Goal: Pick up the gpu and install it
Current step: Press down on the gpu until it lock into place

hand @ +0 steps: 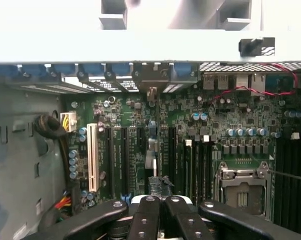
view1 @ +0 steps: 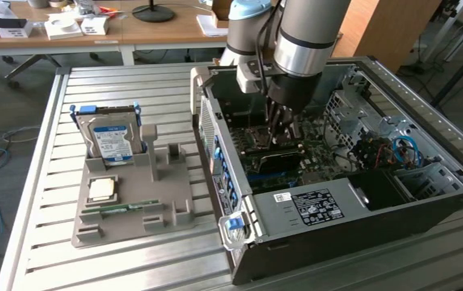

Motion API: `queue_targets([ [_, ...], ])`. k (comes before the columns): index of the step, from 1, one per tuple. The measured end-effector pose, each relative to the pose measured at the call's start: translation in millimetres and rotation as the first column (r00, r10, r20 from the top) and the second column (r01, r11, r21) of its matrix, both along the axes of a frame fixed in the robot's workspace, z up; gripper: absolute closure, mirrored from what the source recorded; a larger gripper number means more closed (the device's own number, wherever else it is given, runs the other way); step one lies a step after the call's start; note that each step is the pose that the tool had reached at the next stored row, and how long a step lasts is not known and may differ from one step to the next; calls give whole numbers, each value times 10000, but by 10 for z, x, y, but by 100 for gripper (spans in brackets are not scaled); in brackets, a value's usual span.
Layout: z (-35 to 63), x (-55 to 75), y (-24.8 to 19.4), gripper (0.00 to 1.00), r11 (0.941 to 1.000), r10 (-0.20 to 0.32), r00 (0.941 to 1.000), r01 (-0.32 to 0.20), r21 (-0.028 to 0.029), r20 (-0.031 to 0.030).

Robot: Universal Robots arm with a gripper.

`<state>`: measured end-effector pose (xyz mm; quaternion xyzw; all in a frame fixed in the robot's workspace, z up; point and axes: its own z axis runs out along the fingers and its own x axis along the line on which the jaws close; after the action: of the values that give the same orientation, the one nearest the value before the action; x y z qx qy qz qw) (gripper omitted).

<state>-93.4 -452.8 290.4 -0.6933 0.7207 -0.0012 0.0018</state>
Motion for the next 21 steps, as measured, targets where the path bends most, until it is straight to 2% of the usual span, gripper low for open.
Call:
queue_targets([
  [21,-138,0,4,89,10000,-30,10000,30,-2,-1],
])
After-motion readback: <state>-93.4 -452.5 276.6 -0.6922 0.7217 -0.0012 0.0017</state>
